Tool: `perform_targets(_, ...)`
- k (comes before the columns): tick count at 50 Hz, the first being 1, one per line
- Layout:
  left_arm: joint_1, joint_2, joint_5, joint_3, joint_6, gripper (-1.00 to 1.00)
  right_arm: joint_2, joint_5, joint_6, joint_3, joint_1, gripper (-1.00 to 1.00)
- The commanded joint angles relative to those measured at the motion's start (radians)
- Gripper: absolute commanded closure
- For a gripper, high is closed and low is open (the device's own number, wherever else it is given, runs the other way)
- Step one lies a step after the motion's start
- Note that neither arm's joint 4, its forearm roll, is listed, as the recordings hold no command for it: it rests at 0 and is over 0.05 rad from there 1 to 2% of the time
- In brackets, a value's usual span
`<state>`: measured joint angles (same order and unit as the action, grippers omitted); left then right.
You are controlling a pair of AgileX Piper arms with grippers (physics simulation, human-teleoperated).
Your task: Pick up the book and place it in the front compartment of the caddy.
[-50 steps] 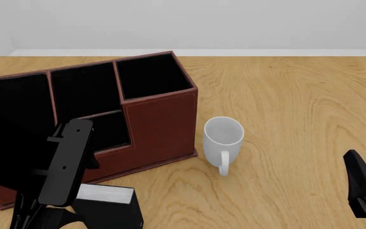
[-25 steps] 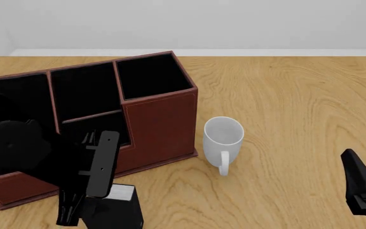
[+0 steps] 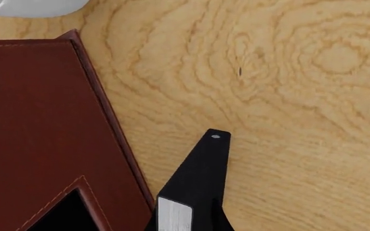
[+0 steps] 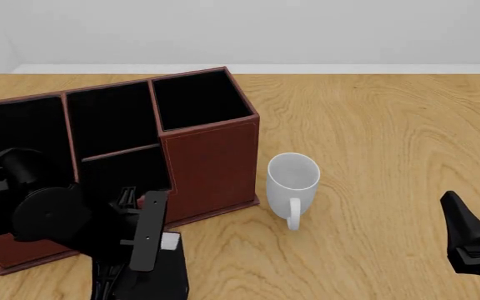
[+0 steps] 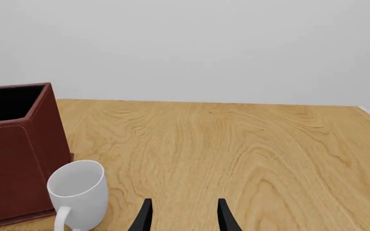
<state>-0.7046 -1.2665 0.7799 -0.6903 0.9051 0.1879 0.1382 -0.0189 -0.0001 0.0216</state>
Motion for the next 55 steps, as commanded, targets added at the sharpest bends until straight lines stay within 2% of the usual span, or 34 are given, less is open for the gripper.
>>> perform_targets(1, -0.062, 0.056, 0.095, -0.078, -0.112, 1.00, 0.013, 0.009, 0.001, 0.000, 0.006, -1.00)
perform_targets(4, -0.081, 0.100, 0.178, -0.142, -0.142, 1.00, 0.007, 0.008, 0.004, 0.000, 0.012, -1.00)
perform_targets(6, -0.085, 0.112, 0.188, -0.153, -0.142, 1.00, 0.004, 0.008, 0.006, 0.000, 0.013, -1.00)
perform_targets(9, -0.122, 0.165, 0.260, -0.214, -0.185, 1.00, -0.048, -0.031, 0.011, 0.000, 0.019, -1.00)
perform_targets(16, -0.114, 0.200, 0.362, -0.292, -0.200, 1.00, -0.124, -0.082, 0.021, 0.000, 0.021, -1.00)
perform_targets(20, -0.100, 0.205, 0.435, -0.383, -0.204, 1.00, -0.147, -0.095, 0.028, 0.000, 0.024, -1.00)
perform_targets(24, -0.092, 0.190, 0.440, -0.414, -0.211, 1.00, -0.158, -0.102, 0.032, -0.001, 0.031, -1.00)
perform_targets(32, -0.130, 0.156, 0.440, -0.478, -0.258, 1.00, -0.183, -0.119, 0.044, -0.006, 0.034, -1.00)
perform_targets(36, -0.135, 0.142, 0.440, -0.496, -0.255, 1.00, -0.185, -0.120, 0.050, -0.010, 0.033, -1.00)
perform_targets(39, -0.151, 0.123, 0.440, -0.510, -0.287, 1.00, -0.186, -0.121, 0.056, -0.014, 0.032, -1.00)
perform_targets(43, -0.126, 0.104, 0.440, -0.536, -0.254, 1.00, -0.186, -0.121, 0.061, -0.017, 0.032, -1.00)
perform_targets(46, -0.128, 0.103, 0.440, -0.543, -0.254, 1.00, -0.187, -0.120, 0.064, -0.018, 0.032, -1.00)
perform_targets(47, -0.090, 0.099, 0.440, -0.550, -0.219, 1.00, -0.187, -0.119, 0.065, -0.015, 0.032, -1.00)
perform_targets(50, -0.043, 0.097, 0.440, -0.540, -0.176, 1.00, -0.186, -0.117, 0.064, -0.012, 0.038, -1.00)
perform_targets(55, 0.004, 0.098, 0.440, -0.530, -0.132, 1.00, -0.186, -0.120, 0.066, -0.016, 0.040, -1.00)
